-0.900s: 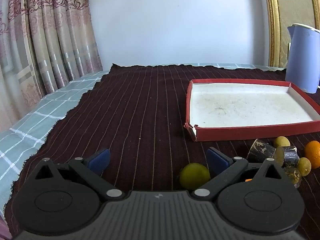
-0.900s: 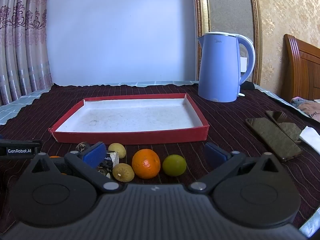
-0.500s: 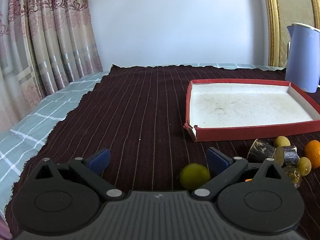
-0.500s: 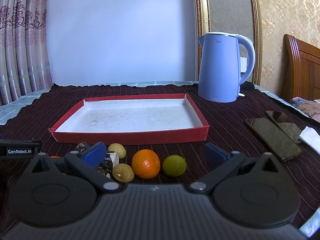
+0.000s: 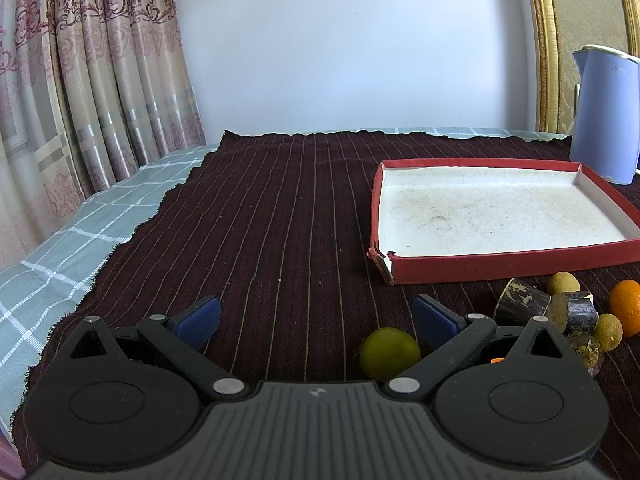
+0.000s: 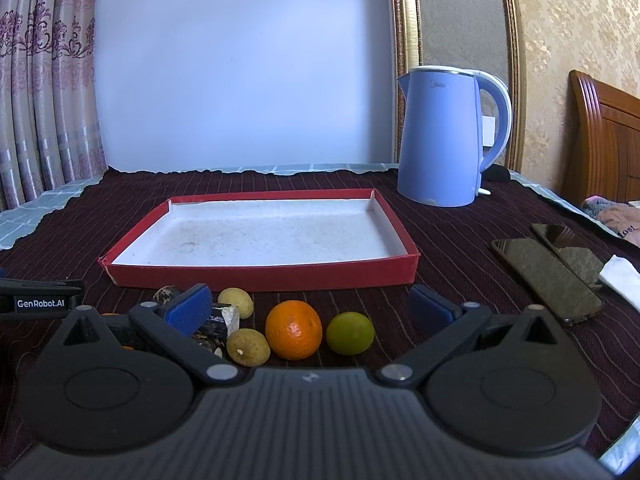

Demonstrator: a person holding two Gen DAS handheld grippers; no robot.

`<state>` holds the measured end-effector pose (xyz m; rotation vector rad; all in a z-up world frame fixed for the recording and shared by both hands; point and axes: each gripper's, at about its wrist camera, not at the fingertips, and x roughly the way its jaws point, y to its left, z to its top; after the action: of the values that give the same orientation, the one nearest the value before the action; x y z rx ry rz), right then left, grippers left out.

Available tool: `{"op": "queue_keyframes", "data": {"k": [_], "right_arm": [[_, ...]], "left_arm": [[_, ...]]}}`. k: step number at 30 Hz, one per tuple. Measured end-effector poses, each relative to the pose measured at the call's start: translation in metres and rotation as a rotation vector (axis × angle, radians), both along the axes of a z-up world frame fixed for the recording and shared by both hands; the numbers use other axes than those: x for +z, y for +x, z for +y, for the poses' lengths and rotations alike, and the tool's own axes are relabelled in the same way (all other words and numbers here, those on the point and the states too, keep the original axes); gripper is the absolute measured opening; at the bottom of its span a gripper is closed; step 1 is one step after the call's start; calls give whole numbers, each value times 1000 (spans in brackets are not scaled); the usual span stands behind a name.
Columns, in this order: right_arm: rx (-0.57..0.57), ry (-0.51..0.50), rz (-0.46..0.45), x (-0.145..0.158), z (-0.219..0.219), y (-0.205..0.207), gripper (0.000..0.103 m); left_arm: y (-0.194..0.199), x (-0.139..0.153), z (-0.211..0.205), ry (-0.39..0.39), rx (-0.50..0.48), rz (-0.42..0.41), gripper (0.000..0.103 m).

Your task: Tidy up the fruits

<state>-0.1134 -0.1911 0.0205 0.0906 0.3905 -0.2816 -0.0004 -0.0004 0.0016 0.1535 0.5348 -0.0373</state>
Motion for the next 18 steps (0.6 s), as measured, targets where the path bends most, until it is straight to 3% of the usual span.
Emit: {"op": "queue_keyframes", "data": {"k": [9, 18], "right_arm": [[48, 19, 18, -2, 4, -1, 103], [12, -22, 44, -5, 7, 3, 103]], "left_arm": [[-6, 3, -3, -17, -20, 6, 103], [-9, 1, -3, -29, -38, 8, 103]]}}
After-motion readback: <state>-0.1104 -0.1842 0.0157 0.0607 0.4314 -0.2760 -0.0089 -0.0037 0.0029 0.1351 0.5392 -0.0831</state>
